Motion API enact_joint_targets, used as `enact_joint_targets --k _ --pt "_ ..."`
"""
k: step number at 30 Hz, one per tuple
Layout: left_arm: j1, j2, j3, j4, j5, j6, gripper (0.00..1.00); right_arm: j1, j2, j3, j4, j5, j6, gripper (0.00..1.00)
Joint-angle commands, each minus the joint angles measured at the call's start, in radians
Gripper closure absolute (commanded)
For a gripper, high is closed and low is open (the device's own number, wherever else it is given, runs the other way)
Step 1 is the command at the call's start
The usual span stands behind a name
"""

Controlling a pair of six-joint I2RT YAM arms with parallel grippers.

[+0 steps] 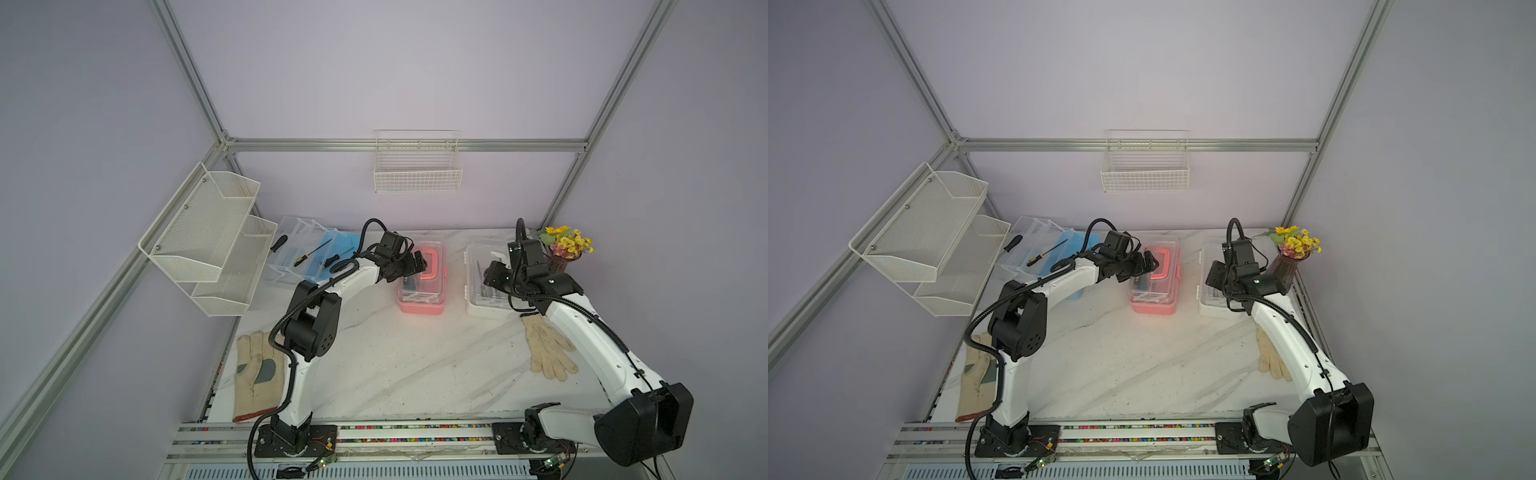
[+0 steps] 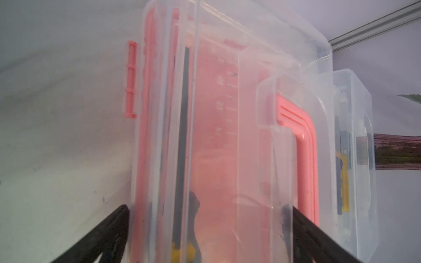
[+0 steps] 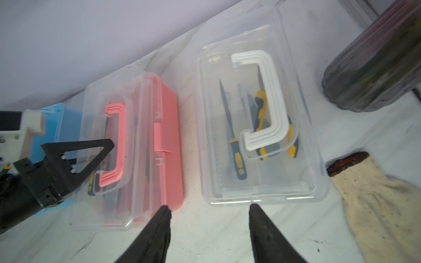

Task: Close toolboxes
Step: Move the toolbox to the center of the board.

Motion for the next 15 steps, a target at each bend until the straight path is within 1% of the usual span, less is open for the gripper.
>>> enact_joint_targets --k 1,3,7,10,15 --pt "0.005 0.098 0.137 0.014 0.043 0.042 0.01 -0.105 0.055 0.031 -0.015 -0.014 -0.094 0.4" --pt "0.011 0.145 0.193 0.015 0.045 0.039 0.01 -0.161 0.14 0.052 0.009 -0.028 -0.124 0.39" --pt "0.03 0.183 0.242 0.017 0.042 0.028 0.0 -0.221 0.25 0.082 0.087 -0.061 -0.174 0.38" --pt "0.044 0.157 0.235 0.027 0.046 0.046 0.0 -0.229 0.334 0.126 0.109 -0.084 -0.192 0.36" --pt "0.046 0.058 0.184 0.057 0.031 0.111 0.0 -0.229 0.445 0.177 0.139 -0.111 -0.191 0.35"
